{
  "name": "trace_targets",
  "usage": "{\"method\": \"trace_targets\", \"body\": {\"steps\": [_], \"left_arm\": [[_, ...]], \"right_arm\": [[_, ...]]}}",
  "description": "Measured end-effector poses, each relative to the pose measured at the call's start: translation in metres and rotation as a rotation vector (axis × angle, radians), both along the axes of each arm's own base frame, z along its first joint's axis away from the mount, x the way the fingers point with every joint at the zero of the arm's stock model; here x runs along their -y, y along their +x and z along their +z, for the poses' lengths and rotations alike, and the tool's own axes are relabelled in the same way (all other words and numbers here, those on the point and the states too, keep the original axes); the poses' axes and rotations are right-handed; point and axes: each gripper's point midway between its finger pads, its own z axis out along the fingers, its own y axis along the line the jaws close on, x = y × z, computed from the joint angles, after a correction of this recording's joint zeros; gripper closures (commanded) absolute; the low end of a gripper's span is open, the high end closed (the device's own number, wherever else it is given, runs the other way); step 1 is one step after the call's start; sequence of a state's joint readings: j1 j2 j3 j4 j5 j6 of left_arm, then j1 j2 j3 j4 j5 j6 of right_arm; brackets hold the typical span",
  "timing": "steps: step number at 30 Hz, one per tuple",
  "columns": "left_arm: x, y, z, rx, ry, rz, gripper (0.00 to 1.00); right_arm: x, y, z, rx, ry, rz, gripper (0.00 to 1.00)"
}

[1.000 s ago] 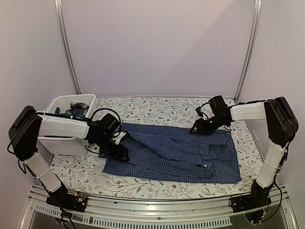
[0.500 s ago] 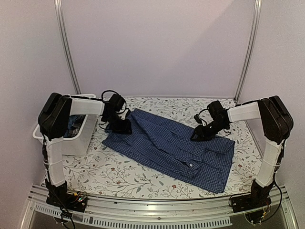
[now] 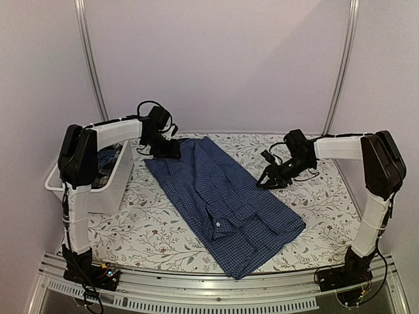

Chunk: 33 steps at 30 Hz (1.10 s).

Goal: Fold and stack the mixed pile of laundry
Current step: Rotate the rectangle-folded shirt at the center of the board.

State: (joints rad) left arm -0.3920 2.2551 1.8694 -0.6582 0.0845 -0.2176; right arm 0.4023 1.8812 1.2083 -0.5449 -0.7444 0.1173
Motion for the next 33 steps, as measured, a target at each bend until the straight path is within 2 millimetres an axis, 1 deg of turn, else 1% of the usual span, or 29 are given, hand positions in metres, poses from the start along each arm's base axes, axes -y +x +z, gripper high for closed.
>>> {"method": "trace_targets", "body": {"steps": [3,4,6,7,9,12,13,14,15,17,19,21,24,26,28,29,30,31,33], "left_arm": [[0.001,-0.046,0.019,-0.012,-0.007,-0.029,0.44],[0.002,-0.064,0.024,-0.022,-0.013,-0.041,0.44],[0.007,-0.090,0.024,-0.038,-0.016,-0.065,0.45],[0.011,-0.101,0.019,-0.054,-0.016,-0.079,0.45],[0.021,-0.122,0.003,-0.095,-0.016,-0.107,0.45],[0.025,-0.153,-0.032,-0.187,0.003,-0.126,0.46],[0.025,-0.159,-0.041,-0.214,0.009,-0.128,0.46],[0.025,-0.161,-0.048,-0.231,0.016,-0.126,0.47],[0.025,-0.160,-0.054,-0.238,0.021,-0.124,0.47],[0.027,-0.149,-0.052,-0.220,0.015,-0.118,0.48],[0.031,-0.133,-0.056,-0.203,0.014,-0.110,0.49],[0.034,-0.112,-0.056,-0.182,0.009,-0.104,0.50],[0.035,-0.069,-0.057,-0.134,-0.003,-0.083,0.50],[0.033,-0.034,-0.056,-0.091,-0.009,-0.063,0.50],[0.027,-0.003,-0.054,-0.056,-0.018,-0.041,0.47],[0.023,0.009,-0.052,-0.038,-0.019,-0.032,0.45],[0.015,0.016,-0.052,-0.026,-0.012,-0.018,0.45],[0.009,0.017,-0.052,-0.028,-0.006,-0.016,0.44],[-0.007,0.013,-0.050,-0.039,0.003,0.006,0.43]], "right_arm": [[0.011,0.029,0.015,0.066,-0.007,-0.037,0.56],[0.010,0.034,0.017,0.077,-0.007,-0.033,0.56],[0.005,0.040,0.012,0.086,-0.011,-0.016,0.57],[0.003,0.040,0.005,0.076,-0.017,-0.006,0.58],[0.002,0.035,-0.014,0.037,-0.036,0.010,0.59],[0.005,0.023,-0.044,-0.034,-0.066,0.026,0.60],[0.004,0.018,-0.048,-0.054,-0.059,0.037,0.60],[0.003,0.015,-0.049,-0.059,-0.050,0.044,0.61],[0.003,0.014,-0.049,-0.056,-0.047,0.050,0.62],[0.000,0.006,-0.051,-0.058,-0.029,0.069,0.62],[-0.006,-0.005,-0.052,-0.060,-0.014,0.090,0.63],[-0.017,-0.023,-0.051,-0.076,0.006,0.121,0.63],[-0.037,-0.053,-0.051,-0.111,0.029,0.175,0.62],[-0.052,-0.076,-0.050,-0.140,0.040,0.216,0.61],[-0.062,-0.089,-0.048,-0.164,0.039,0.236,0.60],[-0.064,-0.093,-0.047,-0.173,0.036,0.239,0.59],[-0.067,-0.096,-0.047,-0.178,0.026,0.240,0.58],[-0.068,-0.096,-0.045,-0.181,0.018,0.236,0.58],[-0.066,-0.086,-0.039,-0.164,-0.008,0.204,0.58]]}}
